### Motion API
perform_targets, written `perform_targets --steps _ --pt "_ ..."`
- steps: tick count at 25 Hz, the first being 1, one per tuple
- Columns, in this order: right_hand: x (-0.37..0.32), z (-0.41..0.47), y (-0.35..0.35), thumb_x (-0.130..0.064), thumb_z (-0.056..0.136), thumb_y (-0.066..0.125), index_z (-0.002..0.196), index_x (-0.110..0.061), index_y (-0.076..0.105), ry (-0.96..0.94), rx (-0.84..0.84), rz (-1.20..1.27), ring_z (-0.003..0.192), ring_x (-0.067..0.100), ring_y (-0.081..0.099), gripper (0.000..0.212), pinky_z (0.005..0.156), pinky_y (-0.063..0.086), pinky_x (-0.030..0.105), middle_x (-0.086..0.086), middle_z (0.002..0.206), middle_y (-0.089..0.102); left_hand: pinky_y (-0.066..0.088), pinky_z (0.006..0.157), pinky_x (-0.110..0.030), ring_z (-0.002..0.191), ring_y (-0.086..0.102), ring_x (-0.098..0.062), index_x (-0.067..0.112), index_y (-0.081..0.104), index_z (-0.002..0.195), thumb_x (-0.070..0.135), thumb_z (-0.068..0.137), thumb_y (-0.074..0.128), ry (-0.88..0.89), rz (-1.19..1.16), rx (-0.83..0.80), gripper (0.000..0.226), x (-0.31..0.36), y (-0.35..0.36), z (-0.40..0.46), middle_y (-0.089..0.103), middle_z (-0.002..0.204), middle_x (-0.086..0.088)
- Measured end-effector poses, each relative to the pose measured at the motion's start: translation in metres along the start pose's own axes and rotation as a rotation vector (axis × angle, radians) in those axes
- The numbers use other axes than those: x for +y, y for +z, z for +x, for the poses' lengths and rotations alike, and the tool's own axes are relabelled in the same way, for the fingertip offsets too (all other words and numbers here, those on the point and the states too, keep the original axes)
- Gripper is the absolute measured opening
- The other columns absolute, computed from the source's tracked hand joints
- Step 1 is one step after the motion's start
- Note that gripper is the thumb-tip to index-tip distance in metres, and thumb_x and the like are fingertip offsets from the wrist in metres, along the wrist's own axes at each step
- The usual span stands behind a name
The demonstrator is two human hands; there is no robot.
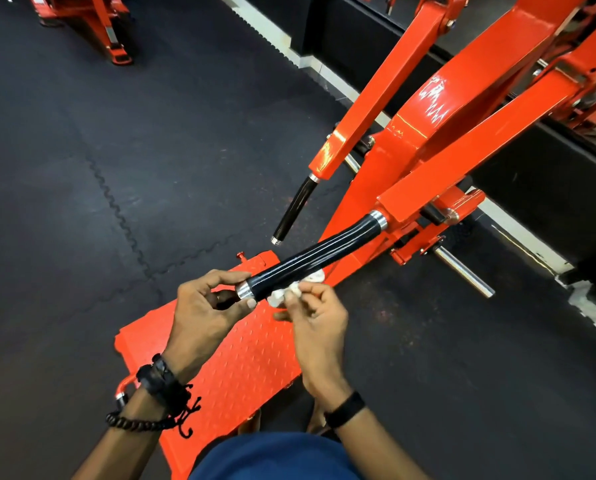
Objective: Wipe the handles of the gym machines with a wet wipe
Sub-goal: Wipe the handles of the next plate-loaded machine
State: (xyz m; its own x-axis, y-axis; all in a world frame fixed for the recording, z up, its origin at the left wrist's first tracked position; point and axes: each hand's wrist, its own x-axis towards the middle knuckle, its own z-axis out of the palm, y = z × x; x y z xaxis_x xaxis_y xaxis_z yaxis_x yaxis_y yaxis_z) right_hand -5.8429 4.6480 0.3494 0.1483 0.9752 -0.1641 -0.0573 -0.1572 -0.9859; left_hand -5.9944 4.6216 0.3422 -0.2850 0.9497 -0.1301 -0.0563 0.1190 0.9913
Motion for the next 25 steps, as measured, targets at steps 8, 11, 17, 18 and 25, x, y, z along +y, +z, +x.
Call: perform_targets --steps 8,11,17,18,25 --pt "-0.035 0.070 -0.023 0.024 0.088 0.041 0.087 -0.007 0.057 0.224 0.179 0.410 0.071 0.016 0.059 0.034 0.066 0.057 0.025 0.006 0.077 0.059 0.057 0.080 -0.051 0.088 0.071 -0.038 0.006 0.071 0.105 -0.011 0.075 0.077 -0.008 -0.009 0.028 0.034 0.003 0.003 -0.002 0.075 0.098 -0.011" --pt "-0.003 0.031 0.010 0.029 0.083 0.037 0.094 0.002 0.061 0.403 -0.215 0.426 0.076 0.020 0.065 0.038 0.068 0.060 0.028 0.011 0.082 0.065 0.057 0.079 -0.049 0.087 0.071 -0.037 0.006 0.071 0.105 -0.010 0.076 0.077 0.002 -0.009 0.022 0.034 0.004 0.003 -0.002 0.075 0.100 -0.011" --pt "-0.024 0.099 -0.031 0.024 0.084 0.027 0.088 -0.005 0.059 0.361 -0.072 0.609 0.076 0.019 0.064 0.044 0.064 0.057 0.023 0.009 0.080 0.068 0.058 0.075 -0.037 0.082 0.072 -0.024 0.010 0.072 0.104 -0.007 0.077 0.078 0.009 0.008 0.029 0.033 0.006 0.003 -0.004 0.072 0.104 -0.014" --pt "-0.028 0.110 -0.039 0.025 0.083 0.026 0.089 -0.006 0.060 0.303 -0.041 0.619 0.078 0.019 0.065 0.046 0.064 0.056 0.022 0.007 0.079 0.071 0.059 0.076 -0.038 0.082 0.073 -0.025 0.011 0.072 0.104 -0.007 0.077 0.078 0.009 0.011 0.032 0.033 0.005 0.004 -0.004 0.072 0.104 -0.014" --pt "0.028 0.034 0.029 0.029 0.075 0.043 0.086 0.001 0.064 0.349 -0.355 0.495 0.078 0.023 0.065 0.036 0.071 0.054 0.028 0.010 0.078 0.070 0.059 0.074 -0.038 0.079 0.073 -0.021 0.006 0.072 0.104 -0.011 0.076 0.077 0.028 0.015 0.014 0.033 0.008 0.003 -0.003 0.074 0.099 -0.014"
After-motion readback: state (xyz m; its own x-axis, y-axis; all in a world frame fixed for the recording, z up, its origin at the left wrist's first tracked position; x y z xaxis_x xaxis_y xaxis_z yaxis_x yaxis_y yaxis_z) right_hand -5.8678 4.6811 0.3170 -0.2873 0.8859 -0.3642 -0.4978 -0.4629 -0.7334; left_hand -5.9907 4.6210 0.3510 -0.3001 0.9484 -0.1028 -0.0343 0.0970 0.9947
